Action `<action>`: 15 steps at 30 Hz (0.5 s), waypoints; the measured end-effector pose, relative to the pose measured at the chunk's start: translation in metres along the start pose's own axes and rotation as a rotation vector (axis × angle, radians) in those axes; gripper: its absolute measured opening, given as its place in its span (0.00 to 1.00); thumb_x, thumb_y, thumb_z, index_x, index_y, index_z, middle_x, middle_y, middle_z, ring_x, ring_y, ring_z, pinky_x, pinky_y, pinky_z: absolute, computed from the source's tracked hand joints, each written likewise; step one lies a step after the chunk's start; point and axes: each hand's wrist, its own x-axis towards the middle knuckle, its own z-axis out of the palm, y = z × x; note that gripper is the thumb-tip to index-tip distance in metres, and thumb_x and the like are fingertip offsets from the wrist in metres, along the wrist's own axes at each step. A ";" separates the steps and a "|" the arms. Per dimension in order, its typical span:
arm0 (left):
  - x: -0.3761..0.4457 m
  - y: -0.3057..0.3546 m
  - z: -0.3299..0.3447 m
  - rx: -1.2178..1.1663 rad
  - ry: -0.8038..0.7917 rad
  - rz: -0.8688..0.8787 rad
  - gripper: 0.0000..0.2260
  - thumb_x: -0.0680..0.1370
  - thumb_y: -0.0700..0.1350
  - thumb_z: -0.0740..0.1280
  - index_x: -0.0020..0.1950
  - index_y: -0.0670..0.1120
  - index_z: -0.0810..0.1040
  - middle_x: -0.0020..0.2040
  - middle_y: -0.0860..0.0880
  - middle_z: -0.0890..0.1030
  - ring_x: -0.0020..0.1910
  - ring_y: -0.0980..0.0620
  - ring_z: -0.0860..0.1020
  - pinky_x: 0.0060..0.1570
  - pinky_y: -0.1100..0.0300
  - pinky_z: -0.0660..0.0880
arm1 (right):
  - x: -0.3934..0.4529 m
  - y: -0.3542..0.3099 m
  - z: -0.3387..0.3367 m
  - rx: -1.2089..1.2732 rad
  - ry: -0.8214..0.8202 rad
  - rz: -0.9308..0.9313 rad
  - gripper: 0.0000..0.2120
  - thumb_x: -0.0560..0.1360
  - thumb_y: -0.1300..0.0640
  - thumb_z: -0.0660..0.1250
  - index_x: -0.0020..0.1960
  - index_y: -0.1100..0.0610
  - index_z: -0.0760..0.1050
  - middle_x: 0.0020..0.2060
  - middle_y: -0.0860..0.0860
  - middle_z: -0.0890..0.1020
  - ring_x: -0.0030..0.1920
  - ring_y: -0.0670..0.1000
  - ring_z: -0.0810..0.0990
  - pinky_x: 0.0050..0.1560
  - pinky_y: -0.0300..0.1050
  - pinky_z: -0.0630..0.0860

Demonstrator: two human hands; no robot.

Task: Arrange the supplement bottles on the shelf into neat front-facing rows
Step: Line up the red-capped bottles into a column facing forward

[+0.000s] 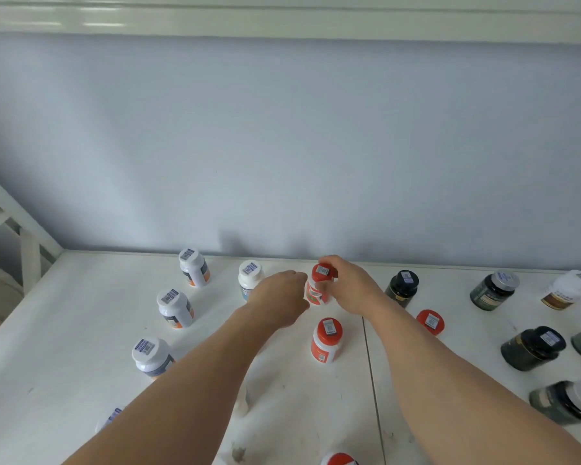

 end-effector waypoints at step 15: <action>0.009 0.005 -0.012 -0.380 -0.124 -0.084 0.16 0.74 0.51 0.71 0.61 0.48 0.77 0.56 0.50 0.81 0.51 0.50 0.77 0.51 0.60 0.72 | -0.013 -0.026 -0.037 -0.004 0.097 -0.051 0.20 0.73 0.43 0.70 0.60 0.51 0.73 0.50 0.48 0.79 0.49 0.50 0.77 0.46 0.43 0.73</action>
